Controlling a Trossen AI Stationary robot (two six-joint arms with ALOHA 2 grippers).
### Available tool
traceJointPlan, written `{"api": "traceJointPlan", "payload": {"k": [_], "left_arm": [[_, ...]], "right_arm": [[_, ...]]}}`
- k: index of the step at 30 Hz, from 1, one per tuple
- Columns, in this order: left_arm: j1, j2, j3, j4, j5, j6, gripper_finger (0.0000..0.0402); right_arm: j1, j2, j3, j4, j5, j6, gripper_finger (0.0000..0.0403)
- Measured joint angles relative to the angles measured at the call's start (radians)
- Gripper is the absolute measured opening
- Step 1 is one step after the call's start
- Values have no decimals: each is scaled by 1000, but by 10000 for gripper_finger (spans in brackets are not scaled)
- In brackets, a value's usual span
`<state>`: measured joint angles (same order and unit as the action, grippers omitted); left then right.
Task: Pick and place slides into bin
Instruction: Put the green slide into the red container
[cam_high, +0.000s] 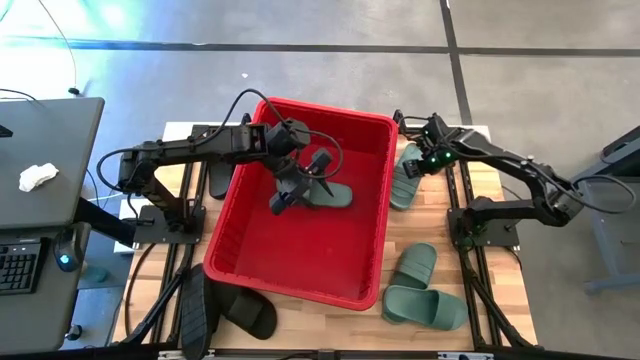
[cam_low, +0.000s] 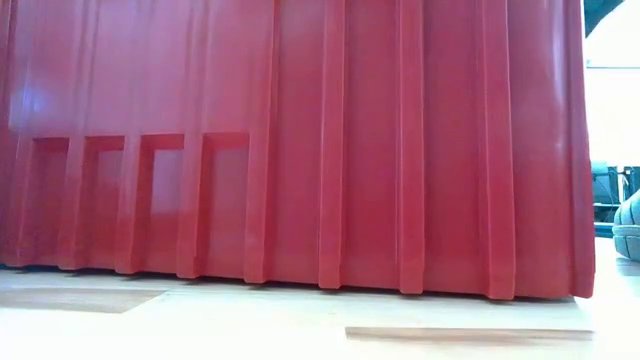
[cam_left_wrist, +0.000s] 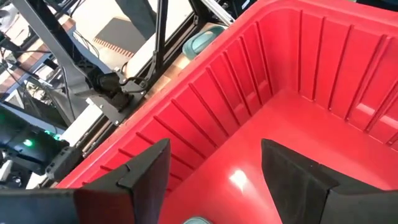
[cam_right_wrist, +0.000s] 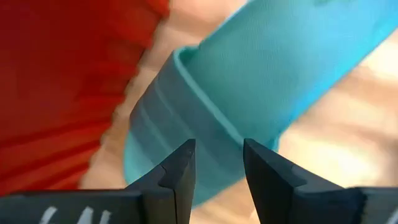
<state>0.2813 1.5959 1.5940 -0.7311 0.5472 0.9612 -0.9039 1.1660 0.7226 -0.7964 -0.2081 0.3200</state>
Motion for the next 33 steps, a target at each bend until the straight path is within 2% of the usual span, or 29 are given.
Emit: {"api": "traceJointPlan", "payload": {"k": [5,16,21,28,33], "left_arm": [[0,0,0,0,0,0,232],[0,0,0,-3,0,2,232],[0,0,0,-3,0,2,232],[0,0,0,-3,2,2,232],[0,1,0,-4,2,1,232]], "right_arm": [[0,0,-12,48,44,-27,124],[-15,0,-5,30,27,-126,124],[-22,0,-32,54,-51,-147,124],[-21,0,-99,102,-65,-139,124],[-21,0,-103,113,-131,-145,124]]}}
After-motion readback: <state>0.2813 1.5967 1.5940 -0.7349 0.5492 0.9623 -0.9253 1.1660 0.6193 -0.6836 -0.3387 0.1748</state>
